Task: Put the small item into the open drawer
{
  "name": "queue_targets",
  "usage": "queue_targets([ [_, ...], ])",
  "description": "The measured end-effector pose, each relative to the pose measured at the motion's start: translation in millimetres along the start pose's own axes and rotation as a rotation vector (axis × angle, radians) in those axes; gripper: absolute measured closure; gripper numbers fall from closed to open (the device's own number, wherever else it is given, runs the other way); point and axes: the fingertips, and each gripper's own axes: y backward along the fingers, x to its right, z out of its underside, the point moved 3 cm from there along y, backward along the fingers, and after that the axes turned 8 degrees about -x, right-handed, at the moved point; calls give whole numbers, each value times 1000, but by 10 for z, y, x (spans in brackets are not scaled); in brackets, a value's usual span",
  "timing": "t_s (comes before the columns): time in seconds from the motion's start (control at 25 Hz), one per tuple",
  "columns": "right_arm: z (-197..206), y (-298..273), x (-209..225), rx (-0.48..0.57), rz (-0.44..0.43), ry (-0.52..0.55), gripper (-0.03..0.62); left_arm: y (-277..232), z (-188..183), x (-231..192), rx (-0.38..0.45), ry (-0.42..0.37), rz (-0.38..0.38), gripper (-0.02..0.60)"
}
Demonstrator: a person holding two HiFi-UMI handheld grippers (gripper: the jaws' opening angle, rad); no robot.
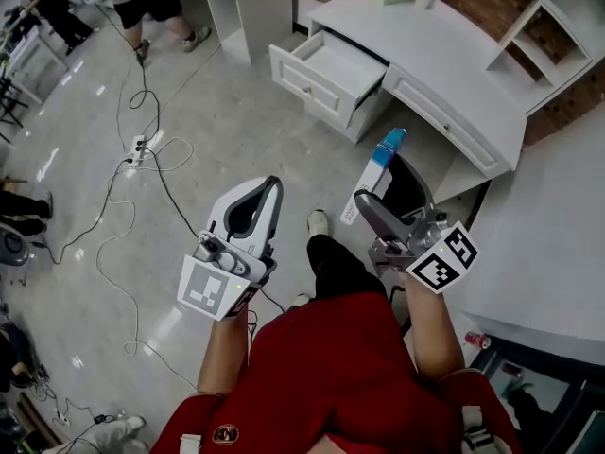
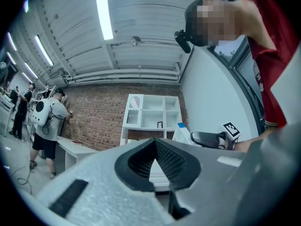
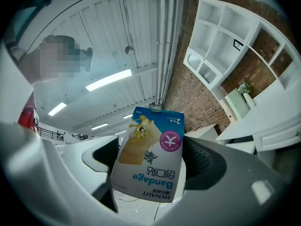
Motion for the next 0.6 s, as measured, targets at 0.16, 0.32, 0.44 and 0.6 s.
queue_targets([
  [0.16,-64,-400,595,17,0,-33,155,-442,124,-426,-48,-26,-15,580],
  [0.32,-250,-898,1252,9,4,-11,155,-1059,158,-1009,-86,-54,-50,580],
  [0.44,-416,-1235,1751,-13,17,32,157,-1593,206,-1415,-105,-69,-62,580],
  [0.6,-590,-1610,2324,-36,17,62,157,-2191,264,-1806,-117,-83,-75,580],
])
